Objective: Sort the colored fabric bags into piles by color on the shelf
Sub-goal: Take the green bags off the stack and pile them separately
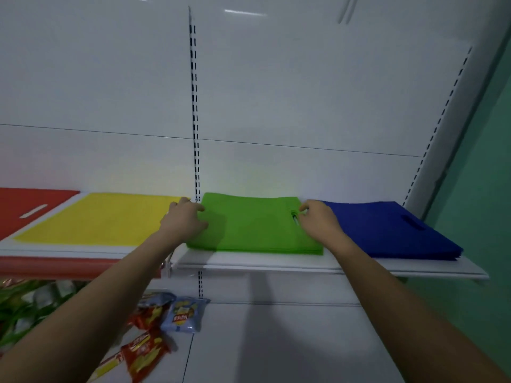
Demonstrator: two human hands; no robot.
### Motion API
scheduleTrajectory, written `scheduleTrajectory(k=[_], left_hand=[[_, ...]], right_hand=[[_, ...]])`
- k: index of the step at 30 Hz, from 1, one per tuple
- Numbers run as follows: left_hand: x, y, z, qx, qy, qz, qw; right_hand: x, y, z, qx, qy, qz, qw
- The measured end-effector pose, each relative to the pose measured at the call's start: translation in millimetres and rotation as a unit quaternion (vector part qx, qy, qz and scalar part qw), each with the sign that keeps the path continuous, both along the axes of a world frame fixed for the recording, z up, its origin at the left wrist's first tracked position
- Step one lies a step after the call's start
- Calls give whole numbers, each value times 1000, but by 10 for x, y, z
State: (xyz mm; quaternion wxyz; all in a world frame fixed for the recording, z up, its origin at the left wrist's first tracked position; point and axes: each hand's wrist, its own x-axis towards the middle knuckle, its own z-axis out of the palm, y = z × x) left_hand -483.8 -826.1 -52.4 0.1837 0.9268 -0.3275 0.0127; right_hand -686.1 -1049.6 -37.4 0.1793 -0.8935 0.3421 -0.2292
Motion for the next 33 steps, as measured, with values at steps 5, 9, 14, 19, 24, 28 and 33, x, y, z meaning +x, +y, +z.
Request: scheduleTrajectory(k=[5,9,14,19,24,28,33], left_hand=[[-332,257,52,42,-56,51,996],[-628,665,-7,34,-85,99,991],[-969,1524,-38,-13,-89,174,981],[-1131,2566,119,-11,-78,287,955],[-1157,3579,247,-35,-52,356,932],[-1122,4292,231,-31,-17,381,924],[-1046,5207,82,-16,-5,425,905]], right_hand=[[150,406,134,63,-7,140,988],[264,1021,59,140,24,295,945],[553,1865,-140,107,-10,395,912],[851,2804,-108,100,3,488,867],[1075,3841,55,43,58,551,831],[1154,4620,108,-12,86,583,808],[1383,5609,70,-21,113,599,792]])
